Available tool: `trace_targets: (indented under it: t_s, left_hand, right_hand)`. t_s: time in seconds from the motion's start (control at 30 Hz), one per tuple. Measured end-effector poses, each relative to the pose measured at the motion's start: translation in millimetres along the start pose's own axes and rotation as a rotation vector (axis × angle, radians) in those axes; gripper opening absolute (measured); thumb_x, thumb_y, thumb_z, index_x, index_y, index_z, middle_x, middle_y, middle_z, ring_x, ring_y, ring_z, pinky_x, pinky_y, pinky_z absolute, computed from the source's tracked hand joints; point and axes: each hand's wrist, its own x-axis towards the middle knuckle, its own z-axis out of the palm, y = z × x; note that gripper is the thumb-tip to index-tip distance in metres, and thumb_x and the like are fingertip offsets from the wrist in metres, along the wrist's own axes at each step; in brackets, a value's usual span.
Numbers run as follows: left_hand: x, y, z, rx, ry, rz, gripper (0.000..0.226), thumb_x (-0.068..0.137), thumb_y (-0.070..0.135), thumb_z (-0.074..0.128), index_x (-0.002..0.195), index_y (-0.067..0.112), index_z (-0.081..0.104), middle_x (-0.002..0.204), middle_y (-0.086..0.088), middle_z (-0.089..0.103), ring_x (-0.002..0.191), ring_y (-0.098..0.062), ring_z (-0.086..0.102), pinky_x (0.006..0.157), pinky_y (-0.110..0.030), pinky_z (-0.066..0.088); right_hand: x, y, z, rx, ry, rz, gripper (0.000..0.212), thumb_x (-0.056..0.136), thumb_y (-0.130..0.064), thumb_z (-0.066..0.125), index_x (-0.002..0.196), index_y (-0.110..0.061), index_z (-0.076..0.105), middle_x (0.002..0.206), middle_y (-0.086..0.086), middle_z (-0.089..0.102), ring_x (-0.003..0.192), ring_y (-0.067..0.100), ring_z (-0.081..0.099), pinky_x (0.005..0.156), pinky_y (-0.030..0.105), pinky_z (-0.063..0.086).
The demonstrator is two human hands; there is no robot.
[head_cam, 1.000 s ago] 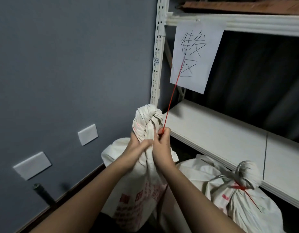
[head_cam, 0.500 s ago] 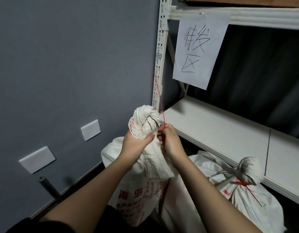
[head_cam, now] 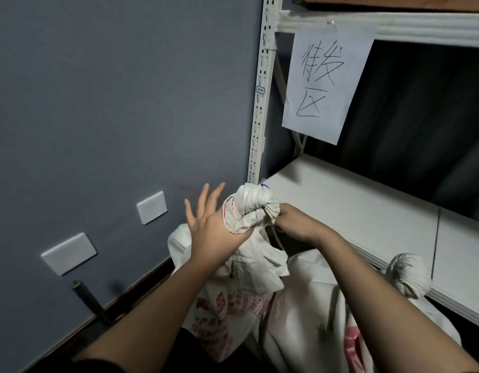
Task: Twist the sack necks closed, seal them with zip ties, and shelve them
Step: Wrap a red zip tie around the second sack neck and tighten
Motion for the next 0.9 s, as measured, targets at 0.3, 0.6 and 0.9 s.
trace_targets:
  t_s: [0.3,0.6,0.9]
  left_hand:
    - [4,0,0,-0.024,-0.041,-0.161,0.058,0.070,0.063,0.063,0.113,0.028,0.047,0.100,0.011,0.057,0.103,-0.021,0.047,0.088,-0.034,0.029]
    - [1,5,-4,0.260,0.022,-0.094,0.058,0.068,0.061,0.062,0.103,0.015,0.056,0.103,-0.005,0.051,0.096,-0.026,0.041,0.083,-0.035,0.031]
    - [8,9,-41,0.073,-0.493,-0.285,0.041,0.087,0.039,0.049,0.116,0.012,0.056,0.119,-0.015,0.046,0.119,-0.033,0.044,0.102,-0.037,0.038]
  right_hand:
    - [-7,12,45,0.113,0.204,0.074,0.025,0.069,-0.028,0.048,0.089,-0.023,0.062,0.094,-0.002,0.066,0.088,0.013,0.058,0.080,0.033,0.044]
    - [-5,9,74,0.223,0.384,-0.021,0.060,0.066,-0.069,0.066,0.116,-0.037,0.060,0.113,-0.013,0.068,0.108,0.005,0.061,0.098,0.034,0.047]
    - [-16,10,79,0.058,0.486,0.090,0.039,0.082,-0.050,0.065,0.075,-0.014,0.052,0.065,-0.001,0.045,0.060,0.012,0.044,0.063,0.034,0.038]
